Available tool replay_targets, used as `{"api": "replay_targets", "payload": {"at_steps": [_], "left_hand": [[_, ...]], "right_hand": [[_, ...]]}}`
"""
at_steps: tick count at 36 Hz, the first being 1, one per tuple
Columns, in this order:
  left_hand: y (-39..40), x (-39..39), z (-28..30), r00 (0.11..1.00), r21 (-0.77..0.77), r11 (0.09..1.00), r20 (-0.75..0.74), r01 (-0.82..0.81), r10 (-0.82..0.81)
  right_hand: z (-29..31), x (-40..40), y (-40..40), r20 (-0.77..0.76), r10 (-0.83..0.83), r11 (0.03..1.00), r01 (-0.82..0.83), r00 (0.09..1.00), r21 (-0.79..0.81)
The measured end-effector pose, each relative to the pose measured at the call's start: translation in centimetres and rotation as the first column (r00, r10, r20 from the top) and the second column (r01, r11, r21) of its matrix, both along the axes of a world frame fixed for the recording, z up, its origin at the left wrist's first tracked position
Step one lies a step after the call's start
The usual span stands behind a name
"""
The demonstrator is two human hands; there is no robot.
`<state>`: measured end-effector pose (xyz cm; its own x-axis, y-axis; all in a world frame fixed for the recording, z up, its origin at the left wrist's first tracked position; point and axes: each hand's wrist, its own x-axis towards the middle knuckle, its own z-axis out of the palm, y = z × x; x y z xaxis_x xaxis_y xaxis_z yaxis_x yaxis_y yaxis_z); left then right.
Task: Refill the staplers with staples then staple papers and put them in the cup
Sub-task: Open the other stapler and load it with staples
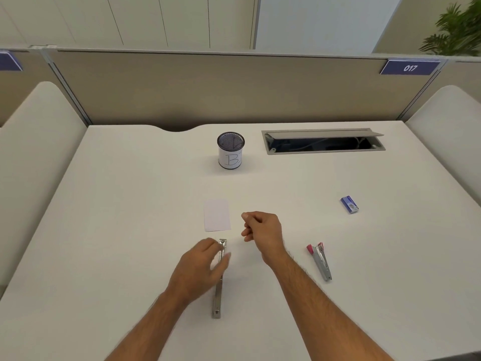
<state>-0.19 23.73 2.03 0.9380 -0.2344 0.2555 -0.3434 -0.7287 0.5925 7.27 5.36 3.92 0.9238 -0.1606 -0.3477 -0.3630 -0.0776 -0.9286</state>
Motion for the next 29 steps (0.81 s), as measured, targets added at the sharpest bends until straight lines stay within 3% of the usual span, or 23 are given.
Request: {"api": "replay_targets", "payload": {"at_steps": [5,14,29], "left_hand": [[-1.4,4.1,2.2,0.996,0.029,0.995,0.013,-0.093,0.092],[-2.9,10.8,4.7,0.978,0.018,0.978,0.023,-0.207,0.207],[-1.9,19.9,7.2,0.949,-0.013,0.949,0.026,-0.314,0.314]], "right_hand": [[0.0,0.5,0.0,0.036,0.048,0.998,-0.046,0.998,-0.049],[1.2,3.9,-0.8,0.088,-0.033,0.999,0.035,0.996,-0.020],[4.5,17.8,1.5,0.255,0.034,0.944,0.053,0.966,-0.327]]}}
